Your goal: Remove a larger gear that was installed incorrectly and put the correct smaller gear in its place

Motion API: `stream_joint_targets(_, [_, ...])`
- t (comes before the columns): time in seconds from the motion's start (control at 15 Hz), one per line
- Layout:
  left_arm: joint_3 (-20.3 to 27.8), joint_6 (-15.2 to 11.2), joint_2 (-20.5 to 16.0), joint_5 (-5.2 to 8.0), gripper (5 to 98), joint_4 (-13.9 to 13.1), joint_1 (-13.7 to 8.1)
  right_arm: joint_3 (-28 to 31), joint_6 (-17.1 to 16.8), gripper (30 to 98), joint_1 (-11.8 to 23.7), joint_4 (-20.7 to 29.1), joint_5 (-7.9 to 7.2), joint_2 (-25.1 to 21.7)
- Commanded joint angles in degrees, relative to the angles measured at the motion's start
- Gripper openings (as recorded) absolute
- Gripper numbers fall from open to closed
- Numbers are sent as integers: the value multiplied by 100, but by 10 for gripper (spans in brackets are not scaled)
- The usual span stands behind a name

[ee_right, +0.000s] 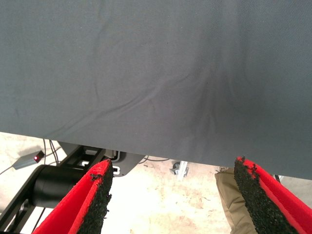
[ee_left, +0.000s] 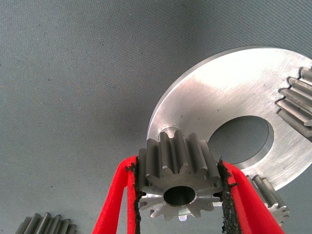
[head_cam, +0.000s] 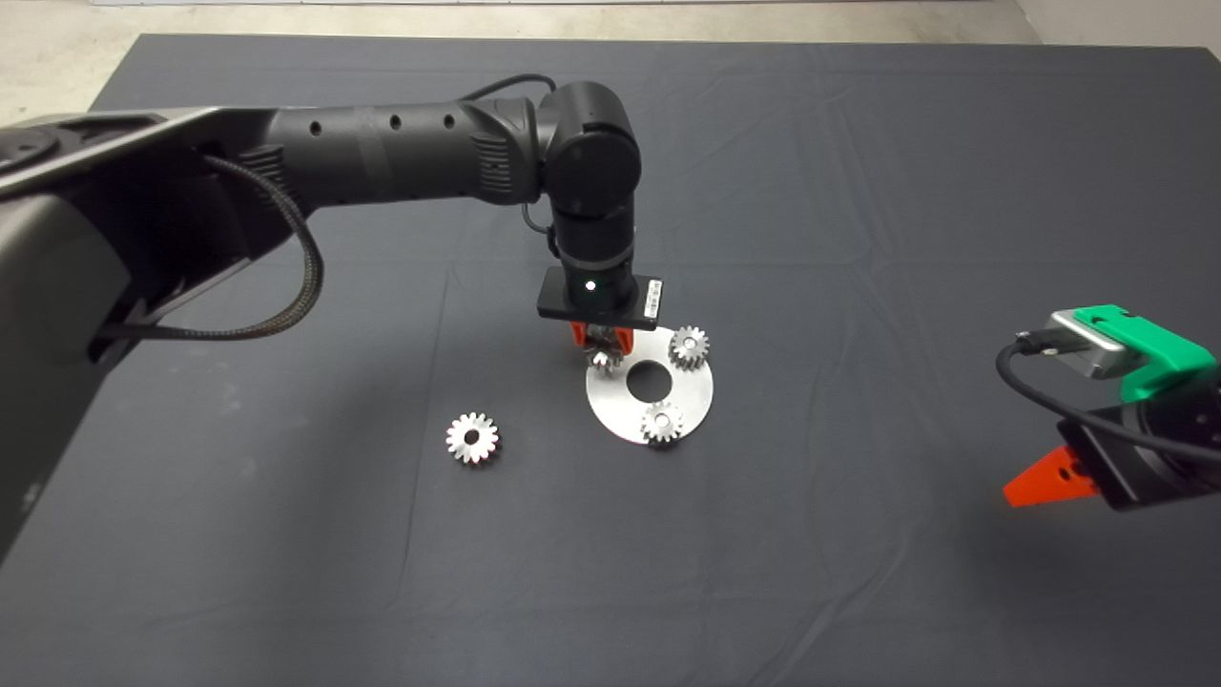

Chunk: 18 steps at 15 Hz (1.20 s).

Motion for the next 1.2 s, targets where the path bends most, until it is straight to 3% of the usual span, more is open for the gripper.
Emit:
stream_joint_targets(0.0, [66, -4, 8, 55, 294, 33, -109, 2, -27, 660, 118, -129, -61, -17])
stream_joint_targets(1.13, [63, 40, 9, 37, 387, 24, -109, -16, -19, 660, 127, -129, -61, -8])
